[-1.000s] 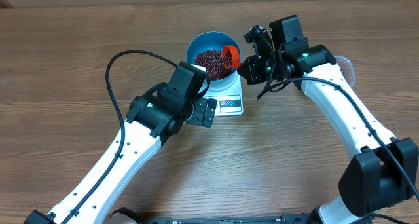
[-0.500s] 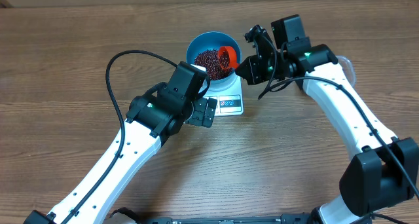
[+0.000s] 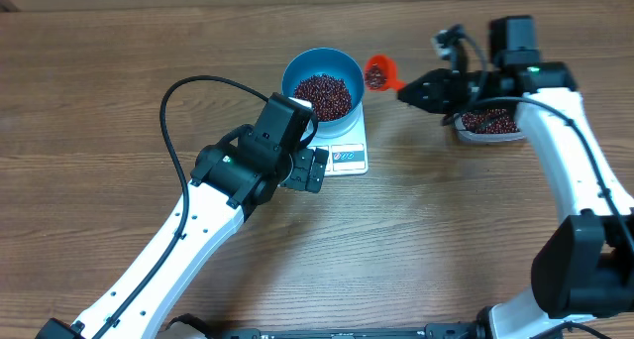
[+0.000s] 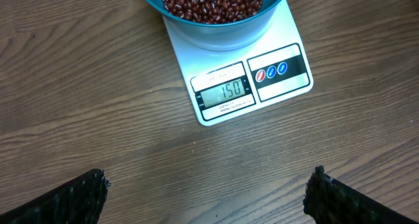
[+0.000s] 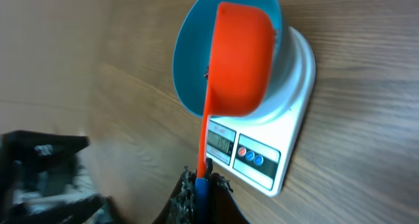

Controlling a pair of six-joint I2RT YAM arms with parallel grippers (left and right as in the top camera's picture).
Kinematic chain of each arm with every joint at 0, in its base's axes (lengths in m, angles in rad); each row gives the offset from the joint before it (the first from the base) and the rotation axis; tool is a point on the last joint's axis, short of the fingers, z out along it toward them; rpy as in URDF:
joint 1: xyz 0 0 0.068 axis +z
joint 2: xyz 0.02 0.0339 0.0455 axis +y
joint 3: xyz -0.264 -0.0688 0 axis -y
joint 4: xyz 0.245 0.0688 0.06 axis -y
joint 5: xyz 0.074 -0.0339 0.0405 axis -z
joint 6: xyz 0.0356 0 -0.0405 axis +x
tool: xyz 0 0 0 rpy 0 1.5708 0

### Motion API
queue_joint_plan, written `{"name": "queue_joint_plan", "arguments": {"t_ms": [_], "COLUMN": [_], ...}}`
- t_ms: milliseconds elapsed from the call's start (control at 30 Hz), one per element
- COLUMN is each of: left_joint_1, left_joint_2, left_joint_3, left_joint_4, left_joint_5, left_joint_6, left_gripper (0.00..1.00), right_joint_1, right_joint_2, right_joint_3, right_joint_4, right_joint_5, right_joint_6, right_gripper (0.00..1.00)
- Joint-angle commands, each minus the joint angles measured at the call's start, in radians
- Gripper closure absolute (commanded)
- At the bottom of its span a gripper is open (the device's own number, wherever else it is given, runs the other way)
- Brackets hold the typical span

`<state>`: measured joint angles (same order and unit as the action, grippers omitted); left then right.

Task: Scoop item into bowl and weigh 150g on scale
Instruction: 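Carry the red scoop with the right gripper to the clear bean tub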

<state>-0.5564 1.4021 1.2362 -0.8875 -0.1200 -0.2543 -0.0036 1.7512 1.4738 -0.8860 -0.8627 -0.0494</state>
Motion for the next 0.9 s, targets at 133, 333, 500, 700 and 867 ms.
{"name": "queue_joint_plan", "arguments": {"t_ms": [133, 333, 500, 700, 867], "left_joint_1": [0.0, 0.0, 0.0, 0.0, 0.0], "left_joint_2": [-0.007, -0.007, -0.007, -0.007, -0.007], "left_joint_3": [-0.007, -0.007, -0.007, -0.007, -0.007], "left_joint_4": [0.002, 0.002, 0.002, 0.002, 0.001], "left_joint_5": [0.002, 0.002, 0.002, 0.002, 0.002], "left_joint_6": [0.015, 0.015, 0.015, 0.015, 0.015], "left_gripper": [0.0, 0.0, 0.0, 0.01, 0.0], "right_joint_1": [-0.249, -0.405, -0.422, -0.351, -0.275], "right_joint_2": [-0.057, -0.068, -0.068, -0.068, -0.068], "right_joint_3": [0.026, 0.026, 0.026, 0.026, 0.026], "right_joint_4": [-0.123, -0.23, -0.293, -0.275, -0.248], "right_joint_5": [-0.149, -0.045, 0.194, 0.452, 0.641], "right_joint_6": [-0.095, -0.121, -0.106, 0.013, 0.098], "right_gripper": [0.96, 0.96, 0.96, 0.96, 0.96]}}
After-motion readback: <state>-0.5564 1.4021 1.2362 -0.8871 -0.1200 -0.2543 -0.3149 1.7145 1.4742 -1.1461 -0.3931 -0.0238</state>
